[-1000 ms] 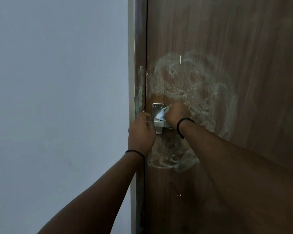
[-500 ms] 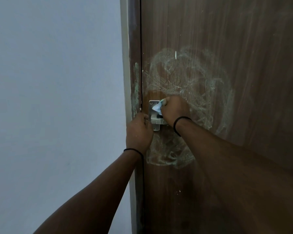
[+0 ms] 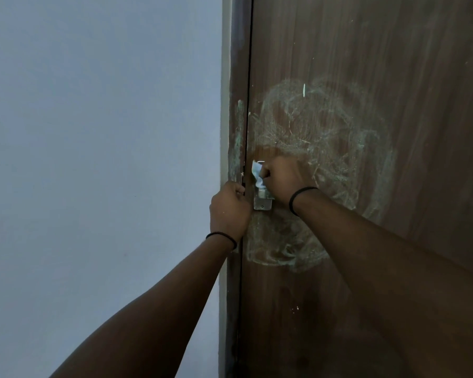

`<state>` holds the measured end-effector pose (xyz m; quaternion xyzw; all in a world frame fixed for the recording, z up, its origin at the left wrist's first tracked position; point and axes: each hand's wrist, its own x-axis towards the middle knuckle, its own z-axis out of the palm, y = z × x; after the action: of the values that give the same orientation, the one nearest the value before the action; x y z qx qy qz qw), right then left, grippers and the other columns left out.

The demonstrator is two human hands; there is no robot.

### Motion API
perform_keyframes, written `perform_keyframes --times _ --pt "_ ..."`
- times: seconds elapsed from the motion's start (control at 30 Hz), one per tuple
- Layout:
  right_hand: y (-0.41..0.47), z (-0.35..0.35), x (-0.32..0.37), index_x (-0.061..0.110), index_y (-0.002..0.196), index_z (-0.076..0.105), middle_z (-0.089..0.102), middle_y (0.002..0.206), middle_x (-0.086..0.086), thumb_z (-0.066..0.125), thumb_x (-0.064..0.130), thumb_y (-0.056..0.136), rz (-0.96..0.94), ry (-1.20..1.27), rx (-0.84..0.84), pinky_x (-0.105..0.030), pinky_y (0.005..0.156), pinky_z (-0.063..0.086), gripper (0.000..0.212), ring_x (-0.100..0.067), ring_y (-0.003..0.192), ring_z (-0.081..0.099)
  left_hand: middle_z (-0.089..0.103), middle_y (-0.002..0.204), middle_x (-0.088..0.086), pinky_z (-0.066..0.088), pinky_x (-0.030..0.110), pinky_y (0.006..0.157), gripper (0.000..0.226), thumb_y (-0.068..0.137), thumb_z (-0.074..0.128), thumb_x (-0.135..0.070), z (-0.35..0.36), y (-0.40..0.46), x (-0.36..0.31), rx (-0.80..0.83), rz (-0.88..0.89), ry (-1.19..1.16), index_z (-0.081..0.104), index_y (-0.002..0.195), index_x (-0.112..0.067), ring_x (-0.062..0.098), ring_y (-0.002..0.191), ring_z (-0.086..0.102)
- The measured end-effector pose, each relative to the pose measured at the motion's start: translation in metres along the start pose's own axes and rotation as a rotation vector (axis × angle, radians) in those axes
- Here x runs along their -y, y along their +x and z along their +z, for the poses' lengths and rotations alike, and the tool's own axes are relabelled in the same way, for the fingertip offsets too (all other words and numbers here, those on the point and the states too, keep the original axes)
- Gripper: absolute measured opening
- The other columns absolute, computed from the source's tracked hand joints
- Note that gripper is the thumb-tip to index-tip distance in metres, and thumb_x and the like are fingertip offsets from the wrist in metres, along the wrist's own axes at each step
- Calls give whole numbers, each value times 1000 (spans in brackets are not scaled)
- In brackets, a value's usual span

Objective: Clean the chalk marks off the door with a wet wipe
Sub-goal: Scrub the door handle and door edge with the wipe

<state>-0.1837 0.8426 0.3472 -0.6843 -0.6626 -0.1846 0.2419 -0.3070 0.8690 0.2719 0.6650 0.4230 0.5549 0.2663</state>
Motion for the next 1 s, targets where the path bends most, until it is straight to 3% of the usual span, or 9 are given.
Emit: perform_keyframes --times 0.1,0.17,0.23,0.33,0.5,0.63,0.77,0.87,1.0 --pt "9 -6 7 6 102 73 72 104 -10 56 6 90 -39 -77 128 -34 84 53 22 -24 95 66 69 85 11 59 51 69 14 90 46 -15 -3 -1 1 -9 1 7 60 95 -16 35 75 68" --pt "16 -18 8 7 100 75 73 103 -11 62 11 88 -48 -51 221 -37 89 52 19 -24 97 66 69 85 11 59 51 69 15 90 47 -14 -5 -2 -1 -16 7 12 60 96 -15 35 75 68" --pt "20 -23 8 6 94 77 74 96 -11 68 14 82 -26 -12 245 -36 86 54 16 -24 93 67 69 85 12 58 51 70 15 90 47 -13 -7 -2 -2 -17 6 5 60 95 -14 35 75 68" --pt "12 -15 5 2 93 75 73 94 -15 67 15 83 -3 -34 152 -37 80 56 18 -28 88 67 69 84 11 59 50 71 17 91 45 -10 -8 -4 -3 -12 14 13 60 95 -15 33 75 68" --pt "9 -21 -15 19 84 79 76 90 -1 71 8 80 -44 103 206 -24 75 45 14 -16 88 67 68 81 10 58 50 69 18 91 42 -11 -9 -5 -3 -7 36 41 60 93 -15 32 71 67" --pt "11 -7 3 14 93 78 74 102 -5 67 11 85 -124 36 183 -22 81 46 14 -19 95 66 69 85 12 59 50 69 14 93 46 -15 -5 -8 0 -8 16 14 60 97 -13 33 73 68" --pt "12 -14 -5 13 88 78 75 94 -2 71 6 81 -63 179 226 -18 73 45 12 -11 84 63 70 88 13 59 50 72 14 93 46 -12 -9 -11 7 26 52 17 59 98 -13 33 75 68" --pt "13 -17 -13 13 88 78 75 93 -3 73 8 81 24 169 198 -24 79 46 10 -12 88 64 70 88 12 59 50 73 15 91 46 -11 -10 -10 12 56 34 10 59 98 -15 34 77 68" --pt "4 -6 -3 10 87 78 75 91 -4 68 2 82 -25 276 131 -21 72 48 13 -10 82 65 70 88 14 58 53 73 19 90 45 -8 -2 -7 13 113 7 -78 60 98 -16 38 79 68"
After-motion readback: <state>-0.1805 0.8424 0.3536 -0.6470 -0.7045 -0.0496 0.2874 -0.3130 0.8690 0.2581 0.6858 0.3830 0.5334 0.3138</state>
